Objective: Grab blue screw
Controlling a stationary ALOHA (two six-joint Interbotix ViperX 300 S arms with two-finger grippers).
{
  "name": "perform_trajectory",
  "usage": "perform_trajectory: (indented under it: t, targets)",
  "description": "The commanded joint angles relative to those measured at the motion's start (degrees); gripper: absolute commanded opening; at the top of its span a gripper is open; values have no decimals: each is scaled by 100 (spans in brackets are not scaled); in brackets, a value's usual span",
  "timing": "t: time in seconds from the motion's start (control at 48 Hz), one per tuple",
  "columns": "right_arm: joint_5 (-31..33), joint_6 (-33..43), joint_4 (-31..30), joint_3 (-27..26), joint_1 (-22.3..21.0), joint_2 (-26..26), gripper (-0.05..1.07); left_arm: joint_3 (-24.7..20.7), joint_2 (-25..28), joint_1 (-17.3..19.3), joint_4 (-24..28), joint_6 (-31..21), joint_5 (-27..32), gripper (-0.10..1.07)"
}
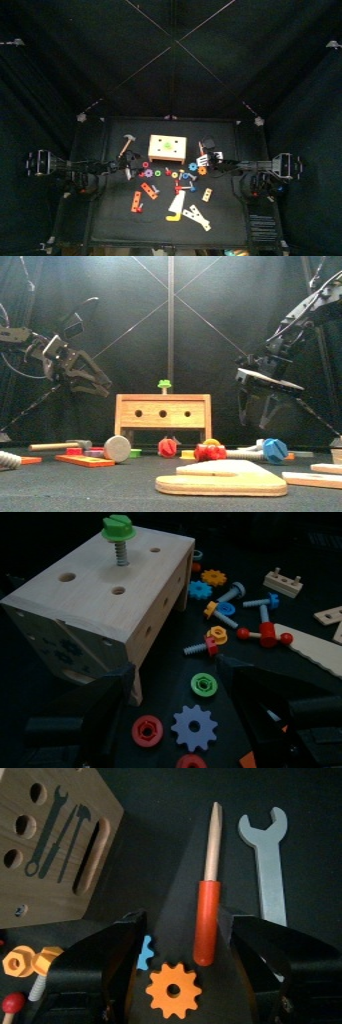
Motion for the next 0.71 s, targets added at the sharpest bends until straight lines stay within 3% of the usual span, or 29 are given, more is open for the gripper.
perform_trajectory:
  t: [0.0, 0.292, 0.688]
  targets:
    - [35, -35, 0, -105, 44, -308, 91, -53, -26, 0, 9, 0, -26, 98]
    - [62, -70, 114, 9, 703, -791, 91, -53, -26, -53, 9, -9, -26, 98]
    - [62, -70, 554, 88, 1775, -791, 91, -53, -26, -53, 9, 0, -26, 98]
